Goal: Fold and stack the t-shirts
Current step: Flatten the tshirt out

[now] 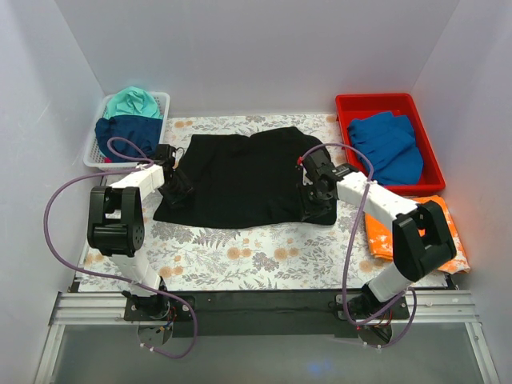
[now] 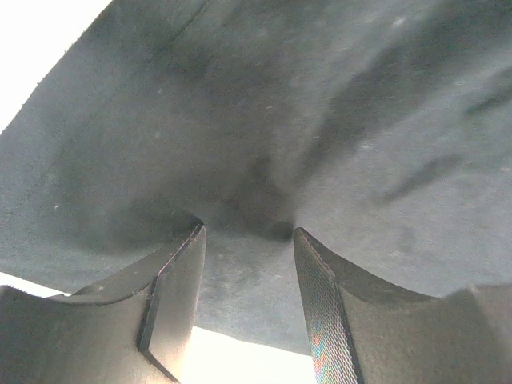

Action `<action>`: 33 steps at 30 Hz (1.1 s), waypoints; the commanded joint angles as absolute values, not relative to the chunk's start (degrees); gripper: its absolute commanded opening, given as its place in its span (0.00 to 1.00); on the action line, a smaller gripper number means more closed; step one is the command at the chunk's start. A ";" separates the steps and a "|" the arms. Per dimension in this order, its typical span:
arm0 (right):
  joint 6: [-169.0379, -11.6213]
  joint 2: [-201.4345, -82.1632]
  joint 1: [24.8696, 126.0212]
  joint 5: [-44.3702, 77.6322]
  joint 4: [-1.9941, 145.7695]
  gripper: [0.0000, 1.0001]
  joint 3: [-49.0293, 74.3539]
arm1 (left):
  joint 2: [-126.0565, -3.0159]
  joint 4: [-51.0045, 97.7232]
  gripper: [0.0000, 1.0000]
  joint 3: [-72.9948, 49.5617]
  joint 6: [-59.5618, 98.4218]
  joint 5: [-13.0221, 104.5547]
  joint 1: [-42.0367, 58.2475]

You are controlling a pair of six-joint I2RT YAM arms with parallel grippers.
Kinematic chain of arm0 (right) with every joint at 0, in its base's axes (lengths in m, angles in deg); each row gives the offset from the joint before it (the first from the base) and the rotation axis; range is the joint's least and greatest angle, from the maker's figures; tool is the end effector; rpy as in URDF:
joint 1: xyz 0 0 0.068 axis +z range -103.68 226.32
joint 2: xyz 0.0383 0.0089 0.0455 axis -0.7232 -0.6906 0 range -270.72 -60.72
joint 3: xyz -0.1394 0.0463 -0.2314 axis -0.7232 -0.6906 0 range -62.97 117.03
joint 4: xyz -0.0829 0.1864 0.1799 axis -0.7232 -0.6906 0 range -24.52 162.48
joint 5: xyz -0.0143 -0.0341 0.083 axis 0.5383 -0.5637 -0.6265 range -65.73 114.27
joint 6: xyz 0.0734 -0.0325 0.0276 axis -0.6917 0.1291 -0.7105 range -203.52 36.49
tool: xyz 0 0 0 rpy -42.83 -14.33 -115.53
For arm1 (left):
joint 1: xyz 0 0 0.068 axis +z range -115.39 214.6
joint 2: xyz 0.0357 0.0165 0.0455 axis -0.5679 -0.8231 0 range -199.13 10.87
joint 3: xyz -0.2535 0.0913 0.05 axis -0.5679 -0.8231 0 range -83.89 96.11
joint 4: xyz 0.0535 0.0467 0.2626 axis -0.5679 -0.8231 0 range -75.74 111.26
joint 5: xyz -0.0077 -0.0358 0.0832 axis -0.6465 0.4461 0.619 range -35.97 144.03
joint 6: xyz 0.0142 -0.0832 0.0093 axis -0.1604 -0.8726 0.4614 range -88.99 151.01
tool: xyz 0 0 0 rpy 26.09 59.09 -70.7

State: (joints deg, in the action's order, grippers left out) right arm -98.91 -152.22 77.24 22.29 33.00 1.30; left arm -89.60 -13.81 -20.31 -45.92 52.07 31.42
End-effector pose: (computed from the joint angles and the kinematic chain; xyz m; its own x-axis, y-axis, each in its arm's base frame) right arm 0.2912 0.1773 0.1784 -0.8992 -0.2293 -0.3726 -0.2972 0.9451 0.1356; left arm 0.3544 -0.0223 0.1272 -0.2790 -0.9595 -0.0383 -0.9098 0.2769 -0.3090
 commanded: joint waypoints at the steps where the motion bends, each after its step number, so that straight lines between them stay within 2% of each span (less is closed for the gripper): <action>1: -101.09 -148.27 77.96 20.14 30.74 0.43 -3.97 | -90.20 -13.29 0.47 -21.13 -46.95 52.88 31.18; 7: -101.80 -145.97 77.96 22.86 30.65 0.43 -7.69 | -90.91 -13.55 0.47 -21.04 -46.77 53.24 31.18; 15: -100.31 -146.76 77.96 30.24 30.56 0.43 5.66 | -90.47 -14.25 0.47 -20.43 -46.68 53.32 31.18; 21: -97.14 -156.94 77.96 32.44 31.52 0.44 14.79 | -88.80 -14.51 0.47 -22.01 -47.30 53.32 31.18; 26: -95.47 -170.38 77.96 31.75 33.55 0.43 21.39 | -87.04 -14.69 0.47 -23.94 -47.39 53.24 31.18; 29: -95.38 -173.30 77.96 31.13 33.64 0.42 24.21 | -86.69 -14.78 0.47 -24.38 -47.48 53.32 31.18; 33: -95.73 -172.61 78.31 29.99 34.34 0.42 21.68 | -86.51 -14.60 0.47 -24.65 -47.91 53.32 31.18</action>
